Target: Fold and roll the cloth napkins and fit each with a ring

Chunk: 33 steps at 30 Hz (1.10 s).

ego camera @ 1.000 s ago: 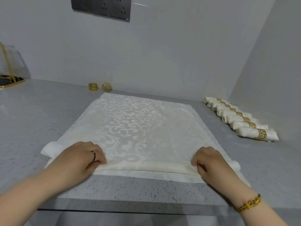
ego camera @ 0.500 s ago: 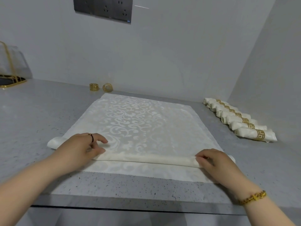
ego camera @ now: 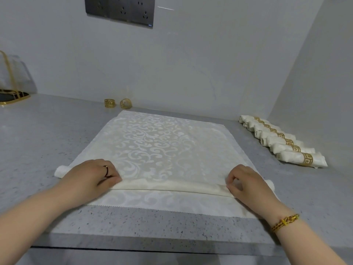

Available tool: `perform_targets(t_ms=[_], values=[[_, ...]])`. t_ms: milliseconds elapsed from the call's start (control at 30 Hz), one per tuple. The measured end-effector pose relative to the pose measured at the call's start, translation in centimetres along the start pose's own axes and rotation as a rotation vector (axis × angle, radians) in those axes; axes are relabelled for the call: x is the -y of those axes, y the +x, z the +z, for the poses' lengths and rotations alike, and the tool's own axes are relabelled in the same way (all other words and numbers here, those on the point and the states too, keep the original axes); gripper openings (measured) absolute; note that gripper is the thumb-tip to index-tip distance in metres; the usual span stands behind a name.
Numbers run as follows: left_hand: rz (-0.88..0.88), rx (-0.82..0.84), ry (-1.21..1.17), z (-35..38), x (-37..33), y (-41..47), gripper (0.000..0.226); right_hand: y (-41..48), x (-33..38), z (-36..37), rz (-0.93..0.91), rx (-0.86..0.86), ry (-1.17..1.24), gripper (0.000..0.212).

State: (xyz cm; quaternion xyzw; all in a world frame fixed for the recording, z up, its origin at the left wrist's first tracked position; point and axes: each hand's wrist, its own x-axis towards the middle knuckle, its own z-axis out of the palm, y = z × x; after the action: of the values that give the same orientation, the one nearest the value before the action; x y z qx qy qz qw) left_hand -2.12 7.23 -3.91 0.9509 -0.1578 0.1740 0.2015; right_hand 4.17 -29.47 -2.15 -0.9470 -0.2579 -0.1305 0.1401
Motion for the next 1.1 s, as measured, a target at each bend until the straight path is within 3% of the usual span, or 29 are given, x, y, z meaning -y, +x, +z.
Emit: perform_targets(t_ms=[133,233,333,467,600,667,767,967,1100], values=[[0.044,-0.057,-0.005,0.4,0.5,-1.1,0.072,-0.3,-0.1,0.6,-0.144,0.012,-0.079,0.015],[0.035,-0.100,0.037,0.6,0.5,-1.3,0.076,-1.4,-0.5,0.1,-0.062,0.088,-0.004,0.019],[0.012,-0.104,0.084,0.5,0.2,-0.8,0.061,-1.8,-0.8,-0.3,-0.091,0.067,-0.029,0.033],[0.068,-0.092,0.200,-0.1,-0.2,-0.1,0.042,-1.2,-0.4,-0.2,-0.148,-0.040,-0.138,0.028],[0.076,-0.139,0.227,-1.0,-0.5,-0.2,0.041,-1.3,0.4,-1.3,-0.056,-0.060,-0.060,0.016],[-0.034,-0.147,0.107,-1.4,-1.0,-0.3,0.038,-1.3,0.3,-1.6,0.029,0.029,0.073,0.020],[-0.204,-0.043,-0.010,-1.0,-1.1,0.0,0.011,-1.1,-0.1,-1.4,0.099,0.124,0.124,0.020],[-0.246,-0.027,-0.100,-0.5,-0.7,0.5,0.020,-0.4,0.4,-0.9,0.128,0.115,0.043,0.007],[-0.191,0.036,-0.105,-0.8,-0.5,0.0,0.017,-0.7,0.1,-0.4,0.026,0.073,-0.109,0.015]])
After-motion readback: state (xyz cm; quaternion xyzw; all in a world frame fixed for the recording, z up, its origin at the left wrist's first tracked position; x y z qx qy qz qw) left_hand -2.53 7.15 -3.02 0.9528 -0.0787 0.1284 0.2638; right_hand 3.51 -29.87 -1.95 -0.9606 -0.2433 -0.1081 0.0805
